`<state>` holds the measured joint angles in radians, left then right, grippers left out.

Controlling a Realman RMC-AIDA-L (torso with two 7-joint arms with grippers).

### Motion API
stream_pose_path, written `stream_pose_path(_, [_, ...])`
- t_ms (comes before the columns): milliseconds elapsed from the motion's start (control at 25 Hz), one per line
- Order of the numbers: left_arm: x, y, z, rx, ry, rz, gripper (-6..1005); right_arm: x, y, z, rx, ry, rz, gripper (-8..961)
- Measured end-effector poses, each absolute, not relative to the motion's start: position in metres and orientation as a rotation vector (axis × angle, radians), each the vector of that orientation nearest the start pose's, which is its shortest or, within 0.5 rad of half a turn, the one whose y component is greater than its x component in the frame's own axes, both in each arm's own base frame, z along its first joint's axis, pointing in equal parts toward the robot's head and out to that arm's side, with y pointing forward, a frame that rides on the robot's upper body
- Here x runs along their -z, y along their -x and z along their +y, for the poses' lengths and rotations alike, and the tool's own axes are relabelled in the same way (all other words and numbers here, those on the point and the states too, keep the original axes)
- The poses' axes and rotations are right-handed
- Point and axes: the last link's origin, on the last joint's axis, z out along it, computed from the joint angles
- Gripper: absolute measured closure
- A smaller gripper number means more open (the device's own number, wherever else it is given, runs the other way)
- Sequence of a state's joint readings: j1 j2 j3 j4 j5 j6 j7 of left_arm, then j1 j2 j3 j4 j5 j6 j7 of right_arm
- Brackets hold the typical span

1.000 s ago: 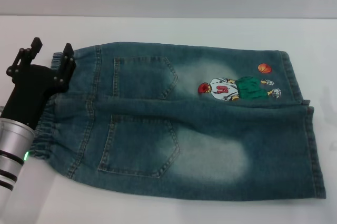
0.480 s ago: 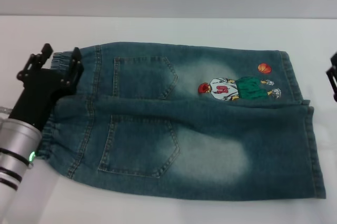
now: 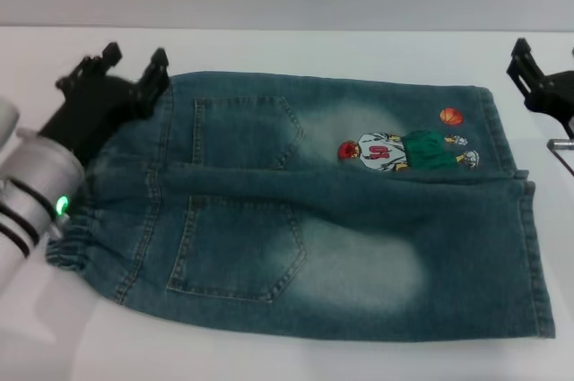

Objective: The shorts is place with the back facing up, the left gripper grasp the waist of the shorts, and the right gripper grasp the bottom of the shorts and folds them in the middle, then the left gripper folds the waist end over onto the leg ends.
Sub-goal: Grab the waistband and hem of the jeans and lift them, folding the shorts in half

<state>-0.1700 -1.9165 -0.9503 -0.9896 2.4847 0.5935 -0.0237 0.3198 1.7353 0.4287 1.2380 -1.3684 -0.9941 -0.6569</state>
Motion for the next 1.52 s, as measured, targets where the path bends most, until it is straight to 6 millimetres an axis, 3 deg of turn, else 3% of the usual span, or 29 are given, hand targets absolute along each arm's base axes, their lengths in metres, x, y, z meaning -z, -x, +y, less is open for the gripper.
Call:
stream_pose_path(200, [0.005,0.242,0.338,0.617,1.805,-0.715,367,-0.006,-0.243,0.327,-0.604,1.609,0.889,215])
stream_pose_path(360, [-0.008,0.233,0.344,0.531,1.815,-0.787,367,-0.032,-0.237,0.323,-0.668,1.584,0.944,216])
stream_pose_path(560, [-0.011,0.231,0.348,0.468,1.839,-0.835,368,-0.053,-0.238,0.318,-0.781,1.578,1.023,216])
stream_pose_path(840, [-0.002,0.228,0.355,0.435,1.851,-0.835,369,-0.046,-0.252,0.335,-0.612,1.58,0.881,220])
stream_pose_path(1080, [0.003,0.225,0.357,0.416,1.875,-0.851,370,-0.043,-0.291,0.358,-0.576,1.518,1.029,227])
stream_pose_path(1160, [0.004,0.222,0.358,0.421,1.881,-0.846,371,-0.042,-0.295,0.365,-0.597,1.554,1.107,228])
stream_pose_path(1280, [0.003,0.221,0.358,0.418,1.886,-0.849,371,-0.04,-0.279,0.37,-0.634,1.664,1.219,228])
stream_pose_path(1400, [0.005,0.219,0.36,0.417,1.894,-0.847,371,-0.048,-0.251,0.368,-0.563,1.727,1.118,227])
stream_pose_path(1520, [0.007,0.219,0.361,0.412,1.899,-0.851,372,-0.056,-0.238,0.365,-0.496,1.736,0.989,227])
